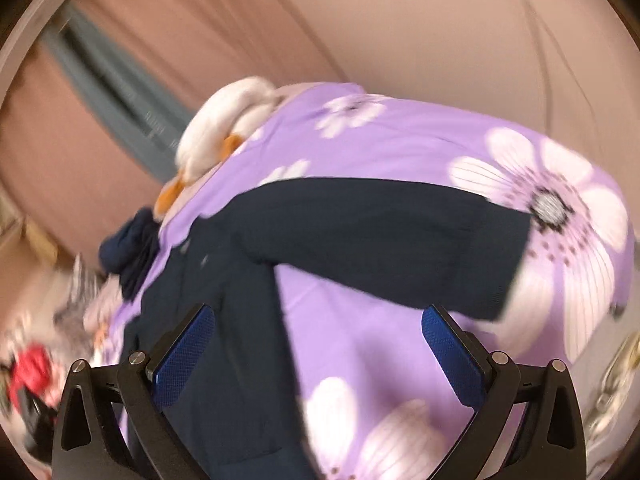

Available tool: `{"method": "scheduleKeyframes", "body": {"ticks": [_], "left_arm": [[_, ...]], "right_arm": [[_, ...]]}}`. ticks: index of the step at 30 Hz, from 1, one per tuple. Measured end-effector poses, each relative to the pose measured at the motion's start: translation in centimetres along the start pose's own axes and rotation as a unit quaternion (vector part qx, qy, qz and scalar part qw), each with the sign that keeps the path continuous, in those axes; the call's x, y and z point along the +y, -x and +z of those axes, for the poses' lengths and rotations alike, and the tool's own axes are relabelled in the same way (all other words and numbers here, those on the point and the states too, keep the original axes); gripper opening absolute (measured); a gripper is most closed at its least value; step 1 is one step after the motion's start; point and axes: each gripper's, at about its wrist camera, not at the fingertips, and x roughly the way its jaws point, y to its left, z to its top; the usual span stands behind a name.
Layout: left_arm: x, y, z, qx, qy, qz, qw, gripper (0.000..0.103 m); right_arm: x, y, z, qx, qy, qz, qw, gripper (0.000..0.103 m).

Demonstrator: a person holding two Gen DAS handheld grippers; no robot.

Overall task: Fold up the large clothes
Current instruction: 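Grasp the navy jacket's sleeve cuff with the right gripper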

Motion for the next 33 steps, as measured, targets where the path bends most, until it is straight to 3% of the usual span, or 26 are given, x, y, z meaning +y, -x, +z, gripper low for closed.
{"method": "scheduleKeyframes", "body": {"ticks": [4,9,16,20,26,31,33], "left_arm": [[-0.6,-0.8,0.1,-0.005,-0.018,-0.007,0.9998,0.103],[-1.5,-3.3,0.2,0.032,-0.033,-0.014,0.9988,0.103],[-1.6,-5.8,0.1,0.067,-0.023,-0.011,0.9974,0.103],[-1.9,-5.8,0.0,0.068,-0.034,0.015,0.997,0.103],[-2.1,-4.9,-0.4,0.064,-0.032,0.025,0.9972,0.103],[-2.6,-3.3,-1.2,0.05,-0.045,0.017,0.9976,0.103],[-2.5,-2.8,-1.5,0.046,-0.051,0.023,0.9974,0.103]], "right_arm": [[-3.0,1.6,0.1,-0.026,-0.038,-0.008,0.999,0.103],[-6.6,2.9,0.7,-0.053,-0.064,-0.031,0.996,0.103],[-11.1,-1.0,0.3,-0.013,-0.149,0.002,0.989,0.103],[-10.6,-2.0,0.9,-0.023,-0.132,0.004,0.991,0.103],[-10.5,-3.8,2.2,-0.026,-0.135,0.018,0.99,0.103],[-10.0,-4.4,2.6,-0.032,-0.12,-0.003,0.992,0.102],[-9.6,-4.5,2.5,-0.032,-0.108,-0.023,0.993,0.095]]}}
